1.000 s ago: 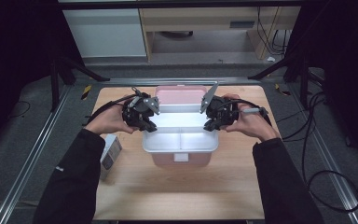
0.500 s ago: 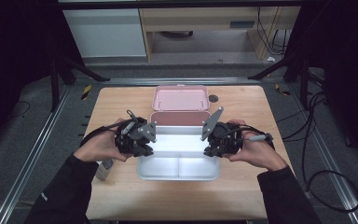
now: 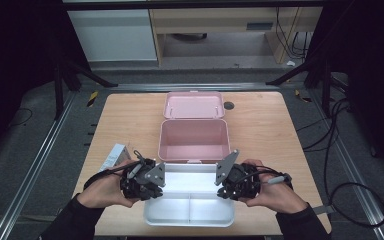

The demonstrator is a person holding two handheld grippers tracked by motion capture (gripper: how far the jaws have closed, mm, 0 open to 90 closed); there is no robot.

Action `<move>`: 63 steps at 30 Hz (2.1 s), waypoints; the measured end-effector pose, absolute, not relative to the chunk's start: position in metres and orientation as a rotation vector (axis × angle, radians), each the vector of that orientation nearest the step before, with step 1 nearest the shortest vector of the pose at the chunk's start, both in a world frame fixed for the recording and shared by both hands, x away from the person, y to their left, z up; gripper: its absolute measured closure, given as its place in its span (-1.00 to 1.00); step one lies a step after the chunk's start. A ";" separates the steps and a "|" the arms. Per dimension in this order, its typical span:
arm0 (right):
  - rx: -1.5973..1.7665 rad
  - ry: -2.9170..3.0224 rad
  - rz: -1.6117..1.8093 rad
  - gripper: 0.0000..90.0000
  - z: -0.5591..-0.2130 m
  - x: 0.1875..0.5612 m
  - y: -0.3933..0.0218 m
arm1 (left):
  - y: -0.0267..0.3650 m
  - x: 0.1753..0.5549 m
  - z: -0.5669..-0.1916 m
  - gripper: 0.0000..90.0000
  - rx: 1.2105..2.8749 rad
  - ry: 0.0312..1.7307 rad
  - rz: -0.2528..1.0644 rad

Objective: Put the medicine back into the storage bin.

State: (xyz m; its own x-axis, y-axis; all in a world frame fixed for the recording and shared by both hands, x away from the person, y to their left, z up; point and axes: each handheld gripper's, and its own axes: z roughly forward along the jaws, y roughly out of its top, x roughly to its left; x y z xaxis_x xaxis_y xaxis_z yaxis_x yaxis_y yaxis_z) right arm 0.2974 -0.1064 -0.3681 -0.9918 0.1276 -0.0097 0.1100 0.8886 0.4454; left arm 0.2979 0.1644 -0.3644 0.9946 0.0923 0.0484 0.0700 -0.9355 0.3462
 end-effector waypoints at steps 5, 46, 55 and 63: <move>0.206 3.044 0.708 0.95 -0.387 0.297 -0.105 | 0.166 0.296 -0.385 0.91 2.767 0.149 0.044; 0.714 2.747 0.962 0.32 -0.435 0.336 -0.154 | 0.211 0.331 -0.415 0.09 2.496 0.609 0.232; 0.976 2.511 1.004 0.03 -0.423 0.354 -0.195 | 0.250 0.349 -0.377 -0.12 2.351 0.892 0.386; 1.234 2.285 0.996 -0.26 -0.430 0.374 -0.216 | 0.278 0.363 -0.366 -0.31 2.222 1.091 0.488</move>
